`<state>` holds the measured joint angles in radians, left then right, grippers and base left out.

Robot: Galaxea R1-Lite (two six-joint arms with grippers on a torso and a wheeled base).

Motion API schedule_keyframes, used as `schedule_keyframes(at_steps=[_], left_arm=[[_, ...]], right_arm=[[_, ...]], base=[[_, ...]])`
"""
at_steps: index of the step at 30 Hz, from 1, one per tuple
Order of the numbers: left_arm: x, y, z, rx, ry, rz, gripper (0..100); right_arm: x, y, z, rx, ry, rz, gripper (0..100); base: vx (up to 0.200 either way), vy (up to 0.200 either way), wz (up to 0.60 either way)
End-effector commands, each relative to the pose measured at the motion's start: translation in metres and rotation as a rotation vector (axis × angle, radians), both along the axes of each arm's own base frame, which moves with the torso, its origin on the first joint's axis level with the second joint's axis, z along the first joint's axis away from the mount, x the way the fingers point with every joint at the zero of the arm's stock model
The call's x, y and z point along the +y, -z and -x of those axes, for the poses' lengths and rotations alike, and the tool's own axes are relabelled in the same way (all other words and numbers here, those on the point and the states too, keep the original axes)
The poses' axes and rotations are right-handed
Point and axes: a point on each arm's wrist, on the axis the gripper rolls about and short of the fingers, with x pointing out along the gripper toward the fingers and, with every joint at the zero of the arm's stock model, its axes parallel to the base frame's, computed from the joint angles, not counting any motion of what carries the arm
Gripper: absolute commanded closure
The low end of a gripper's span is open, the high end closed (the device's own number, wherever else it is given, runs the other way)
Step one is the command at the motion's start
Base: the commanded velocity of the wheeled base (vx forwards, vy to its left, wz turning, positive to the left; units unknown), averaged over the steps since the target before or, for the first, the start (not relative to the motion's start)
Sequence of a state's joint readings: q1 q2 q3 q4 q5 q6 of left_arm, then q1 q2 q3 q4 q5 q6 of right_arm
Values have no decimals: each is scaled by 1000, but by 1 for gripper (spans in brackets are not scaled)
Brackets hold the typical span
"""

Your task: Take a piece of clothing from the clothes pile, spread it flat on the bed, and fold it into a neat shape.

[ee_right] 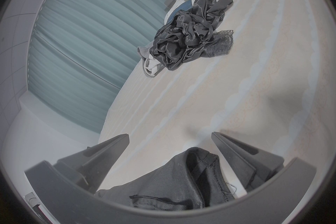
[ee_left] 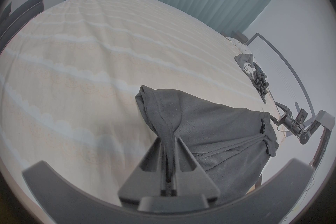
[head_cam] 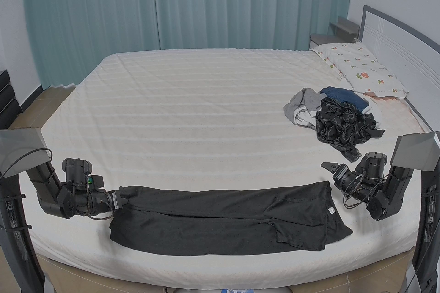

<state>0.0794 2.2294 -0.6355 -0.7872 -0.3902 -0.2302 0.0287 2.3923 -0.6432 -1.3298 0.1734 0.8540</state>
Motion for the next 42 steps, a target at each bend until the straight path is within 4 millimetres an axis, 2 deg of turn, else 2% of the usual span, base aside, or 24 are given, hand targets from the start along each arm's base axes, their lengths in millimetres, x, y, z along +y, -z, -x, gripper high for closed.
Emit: schedule_keyframes(at_steps=[1,10,18,28,33,34,36,42], left_arm=[[-2,-5,-4,-16,-28,33,100],[-25,-16,-15,-44,-97,99,100],[-38,-36,-15,-79,-134,104,100],[-62,-73,-1,-69,-97,71,100],[-71,-81,0,-58,-92,52,100],[-82,-85,0,-45,-78,40,100],[-89,-87,-1,-35,-81,33,100],[-127,-98,-4,26,-69,9,100]], right_arm=[[0,-1,0,-2,-2,-1,0],[-1,-5,-1,-15,5,-7,0],[-4,-10,-1,-22,23,-29,0],[-5,-10,-1,-22,23,-30,0],[-5,-10,-1,-20,23,-31,0],[-5,-10,-1,-20,23,-31,0],[-5,-10,-1,-20,23,-31,0],[-5,-10,0,-20,23,-31,0]], base=[[0,0,0],[0,0,0],[0,-200,0],[0,-200,0],[0,-200,0],[0,-200,0],[0,-200,0],[0,-200,0]])
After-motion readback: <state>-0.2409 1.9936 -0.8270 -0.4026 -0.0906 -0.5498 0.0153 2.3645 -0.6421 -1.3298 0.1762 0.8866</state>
